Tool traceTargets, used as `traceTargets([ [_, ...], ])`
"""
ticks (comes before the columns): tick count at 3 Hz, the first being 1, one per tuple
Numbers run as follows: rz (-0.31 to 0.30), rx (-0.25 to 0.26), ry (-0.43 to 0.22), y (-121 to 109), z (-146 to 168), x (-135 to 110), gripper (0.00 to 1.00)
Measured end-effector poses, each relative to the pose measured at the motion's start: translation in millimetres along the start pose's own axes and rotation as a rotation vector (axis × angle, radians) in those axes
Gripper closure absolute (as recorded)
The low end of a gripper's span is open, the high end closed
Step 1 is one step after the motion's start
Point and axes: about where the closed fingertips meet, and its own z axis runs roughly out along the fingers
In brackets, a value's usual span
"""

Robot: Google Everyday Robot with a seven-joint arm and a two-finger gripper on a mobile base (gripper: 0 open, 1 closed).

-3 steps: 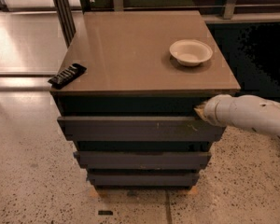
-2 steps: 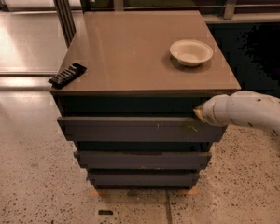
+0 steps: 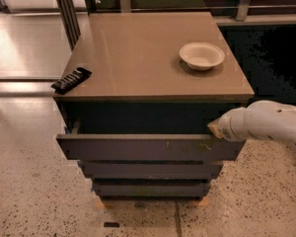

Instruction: Open top drawer

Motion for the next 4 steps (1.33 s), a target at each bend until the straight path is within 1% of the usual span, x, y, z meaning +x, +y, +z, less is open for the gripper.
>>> traceTargets([
  [1, 0.004, 0.002, -0.001, 1.2, -5.1, -1.0, 1.00],
  [2, 0.064, 0.024, -0.034, 23.2, -39.7, 4.9, 1.00],
  [3, 0.108, -0.004, -0.065, 49.1, -64.3, 5.4, 1.00],
  [4, 0.108, -0.011, -0.074, 52.5, -65.3, 3.2, 1.00],
])
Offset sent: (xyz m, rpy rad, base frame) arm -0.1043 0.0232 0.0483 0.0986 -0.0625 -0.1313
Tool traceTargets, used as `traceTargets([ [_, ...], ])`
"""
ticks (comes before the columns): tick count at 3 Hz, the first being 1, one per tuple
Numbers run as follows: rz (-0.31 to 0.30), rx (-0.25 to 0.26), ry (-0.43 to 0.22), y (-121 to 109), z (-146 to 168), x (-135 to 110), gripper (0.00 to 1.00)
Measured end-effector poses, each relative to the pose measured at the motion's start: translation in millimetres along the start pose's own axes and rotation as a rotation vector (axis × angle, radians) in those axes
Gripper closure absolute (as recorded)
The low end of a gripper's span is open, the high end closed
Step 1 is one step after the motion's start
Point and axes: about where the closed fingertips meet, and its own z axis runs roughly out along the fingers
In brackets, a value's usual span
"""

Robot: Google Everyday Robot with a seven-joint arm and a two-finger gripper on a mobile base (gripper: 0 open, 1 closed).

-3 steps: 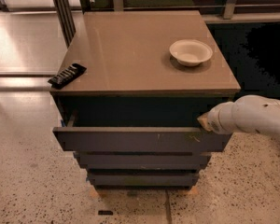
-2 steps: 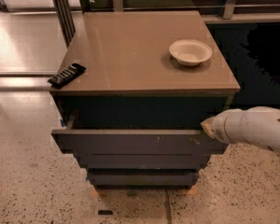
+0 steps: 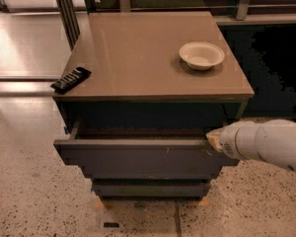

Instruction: Open top drawer

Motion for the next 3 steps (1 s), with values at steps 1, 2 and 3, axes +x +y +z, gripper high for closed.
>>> traceTargets([
  [1, -0.056, 0.003, -0.010, -7.9, 9.3, -30.1, 1.00],
  [2, -0.065, 0.003, -0.014, -8.3, 10.2, -35.8, 1.00],
  [3, -0.057, -0.010, 0.008, -8.2, 19.9, -30.2, 1.00],
])
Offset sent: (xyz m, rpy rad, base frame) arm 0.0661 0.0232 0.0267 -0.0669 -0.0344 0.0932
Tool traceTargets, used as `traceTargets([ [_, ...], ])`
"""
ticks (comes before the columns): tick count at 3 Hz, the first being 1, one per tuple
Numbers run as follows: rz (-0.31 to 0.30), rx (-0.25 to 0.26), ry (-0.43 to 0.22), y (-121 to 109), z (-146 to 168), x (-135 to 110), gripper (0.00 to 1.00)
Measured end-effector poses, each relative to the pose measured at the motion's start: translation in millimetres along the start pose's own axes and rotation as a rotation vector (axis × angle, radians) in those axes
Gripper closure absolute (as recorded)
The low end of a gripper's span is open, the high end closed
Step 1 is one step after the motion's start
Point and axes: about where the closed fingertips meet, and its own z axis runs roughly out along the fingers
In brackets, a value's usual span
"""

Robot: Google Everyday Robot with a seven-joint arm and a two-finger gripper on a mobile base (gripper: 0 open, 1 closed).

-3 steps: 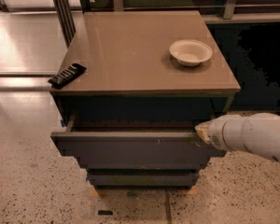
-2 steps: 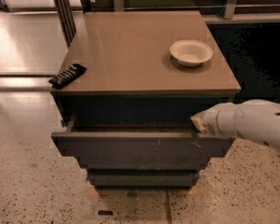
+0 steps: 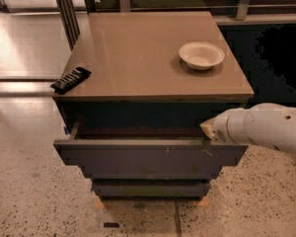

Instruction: Open top drawer

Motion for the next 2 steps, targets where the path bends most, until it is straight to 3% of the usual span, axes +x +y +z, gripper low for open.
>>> traceTargets([
  [2, 0.004, -0.094, 0.088, 17.5, 42.2, 19.8, 1.00],
])
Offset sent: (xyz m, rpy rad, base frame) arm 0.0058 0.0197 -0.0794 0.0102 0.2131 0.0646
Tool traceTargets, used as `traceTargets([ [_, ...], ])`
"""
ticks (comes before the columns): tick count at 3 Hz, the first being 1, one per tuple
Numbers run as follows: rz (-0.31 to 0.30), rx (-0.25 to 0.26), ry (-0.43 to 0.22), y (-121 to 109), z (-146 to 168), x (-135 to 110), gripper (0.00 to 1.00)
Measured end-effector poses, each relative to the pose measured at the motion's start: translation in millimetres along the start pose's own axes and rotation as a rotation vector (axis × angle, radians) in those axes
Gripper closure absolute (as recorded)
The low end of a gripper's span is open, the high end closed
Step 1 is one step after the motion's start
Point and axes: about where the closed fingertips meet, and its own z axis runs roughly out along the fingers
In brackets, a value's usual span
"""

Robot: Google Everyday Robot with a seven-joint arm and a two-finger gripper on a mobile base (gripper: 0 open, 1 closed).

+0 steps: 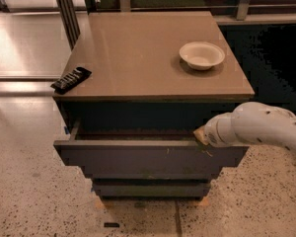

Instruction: Open top drawer

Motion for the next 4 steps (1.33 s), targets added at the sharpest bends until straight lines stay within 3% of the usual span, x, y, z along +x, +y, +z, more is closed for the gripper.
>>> traceTargets([
  [3, 0.036, -0.008, -0.001, 21.0, -27.7, 14.2, 1.00],
  [4, 0.077, 0.006, -0.016, 49.0, -69.6, 32.0, 1.00],
])
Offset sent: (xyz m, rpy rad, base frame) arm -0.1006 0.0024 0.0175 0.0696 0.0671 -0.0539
